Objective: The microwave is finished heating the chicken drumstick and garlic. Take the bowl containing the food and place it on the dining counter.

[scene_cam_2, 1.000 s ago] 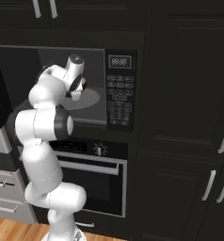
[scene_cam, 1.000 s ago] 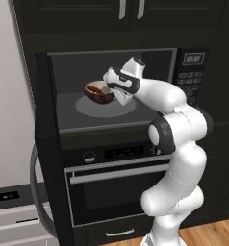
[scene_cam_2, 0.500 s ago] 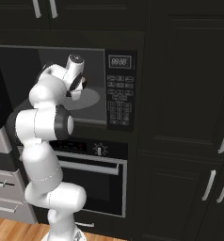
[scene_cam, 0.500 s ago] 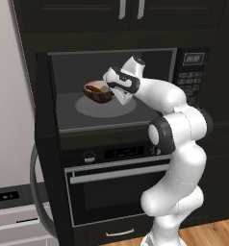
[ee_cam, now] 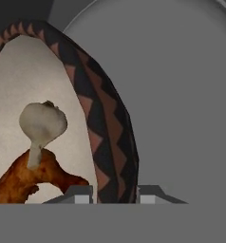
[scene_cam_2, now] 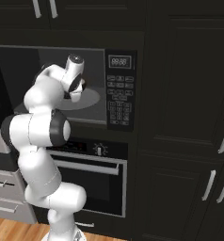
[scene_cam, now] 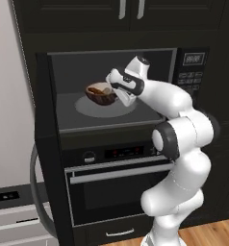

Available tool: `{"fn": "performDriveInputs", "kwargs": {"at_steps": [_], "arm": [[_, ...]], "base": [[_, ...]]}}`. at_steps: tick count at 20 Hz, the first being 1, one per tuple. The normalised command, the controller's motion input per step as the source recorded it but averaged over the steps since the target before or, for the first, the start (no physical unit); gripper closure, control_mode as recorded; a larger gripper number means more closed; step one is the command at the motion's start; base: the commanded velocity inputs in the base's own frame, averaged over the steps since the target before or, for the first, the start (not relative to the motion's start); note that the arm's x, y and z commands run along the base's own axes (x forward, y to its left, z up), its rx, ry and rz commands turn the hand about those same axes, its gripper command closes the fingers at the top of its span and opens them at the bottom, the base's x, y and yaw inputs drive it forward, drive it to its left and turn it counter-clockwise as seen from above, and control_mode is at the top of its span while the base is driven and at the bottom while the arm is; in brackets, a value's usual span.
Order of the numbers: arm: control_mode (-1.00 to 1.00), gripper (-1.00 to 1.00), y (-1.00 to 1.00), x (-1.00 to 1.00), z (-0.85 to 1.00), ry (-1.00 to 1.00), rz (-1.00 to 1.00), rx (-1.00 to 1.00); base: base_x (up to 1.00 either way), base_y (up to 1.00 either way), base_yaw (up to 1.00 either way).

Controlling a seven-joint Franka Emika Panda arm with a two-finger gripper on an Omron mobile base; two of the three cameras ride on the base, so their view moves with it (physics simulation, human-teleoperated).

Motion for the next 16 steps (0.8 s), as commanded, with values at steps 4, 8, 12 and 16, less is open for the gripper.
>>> {"fn": "performDriveInputs", "kwargs": {"at_steps": [4,8,12,16], "arm": [[-1.0,1.0,-0.29,-0.71,0.0,-0.06,0.0,0.04],[-1.0,1.0,-0.43,-0.92,0.0,-0.14,0.0,0.07],[-1.0,1.0,-0.48,-1.0,0.06,-0.27,0.0,0.11],[-1.0,1.0,-0.33,-1.0,0.36,-0.14,0.0,0.08]], "base": [[0.0,0.0,0.0],[0.0,0.0,0.0],[0.0,0.0,0.0],[0.0,0.0,0.0]]}}
